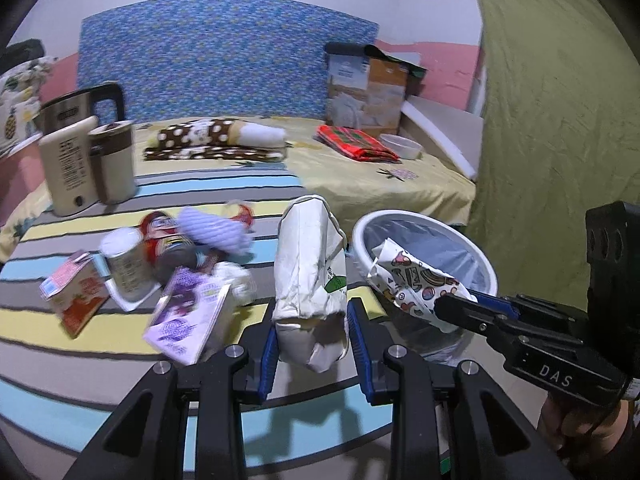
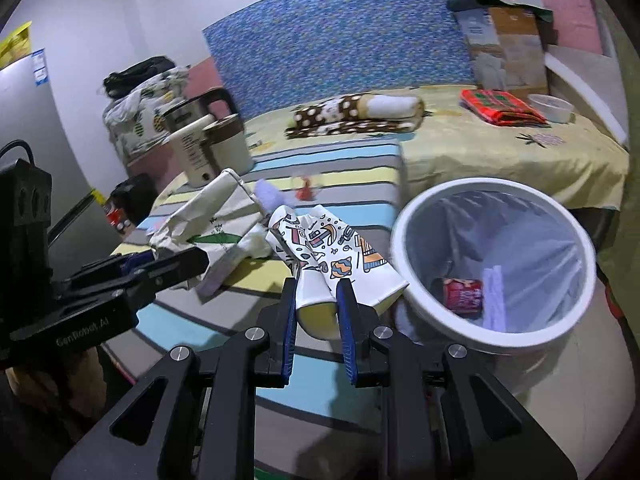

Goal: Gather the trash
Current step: 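Carry the paper bag and patterned cup to the bin and release both inside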

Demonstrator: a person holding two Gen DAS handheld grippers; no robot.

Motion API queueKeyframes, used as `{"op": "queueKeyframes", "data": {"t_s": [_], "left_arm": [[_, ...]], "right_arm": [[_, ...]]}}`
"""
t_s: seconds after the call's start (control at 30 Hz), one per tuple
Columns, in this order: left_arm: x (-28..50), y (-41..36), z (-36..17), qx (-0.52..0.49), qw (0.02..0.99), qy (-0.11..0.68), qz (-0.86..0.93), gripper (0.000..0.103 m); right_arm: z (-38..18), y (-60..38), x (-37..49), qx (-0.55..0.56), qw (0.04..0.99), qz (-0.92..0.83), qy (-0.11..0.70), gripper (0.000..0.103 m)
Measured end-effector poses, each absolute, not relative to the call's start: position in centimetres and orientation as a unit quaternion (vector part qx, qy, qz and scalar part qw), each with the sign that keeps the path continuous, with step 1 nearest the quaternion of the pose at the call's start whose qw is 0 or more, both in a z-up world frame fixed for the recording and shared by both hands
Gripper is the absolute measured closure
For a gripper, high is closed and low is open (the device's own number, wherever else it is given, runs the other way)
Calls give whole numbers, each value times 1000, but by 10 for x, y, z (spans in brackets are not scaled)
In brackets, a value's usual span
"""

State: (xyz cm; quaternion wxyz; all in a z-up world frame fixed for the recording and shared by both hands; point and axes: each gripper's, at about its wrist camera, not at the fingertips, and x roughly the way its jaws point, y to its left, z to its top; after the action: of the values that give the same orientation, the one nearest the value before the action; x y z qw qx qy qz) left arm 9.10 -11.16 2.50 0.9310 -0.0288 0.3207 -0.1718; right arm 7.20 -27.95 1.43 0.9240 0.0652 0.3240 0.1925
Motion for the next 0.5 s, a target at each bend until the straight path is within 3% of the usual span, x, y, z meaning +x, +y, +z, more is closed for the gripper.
{"op": "queueKeyframes", "data": {"t_s": [0.5], "left_arm": [[127,-183,15,-5,911,334,-243,71]], "right_arm": [[9,-327,82,98,934,114,324,81]]}}
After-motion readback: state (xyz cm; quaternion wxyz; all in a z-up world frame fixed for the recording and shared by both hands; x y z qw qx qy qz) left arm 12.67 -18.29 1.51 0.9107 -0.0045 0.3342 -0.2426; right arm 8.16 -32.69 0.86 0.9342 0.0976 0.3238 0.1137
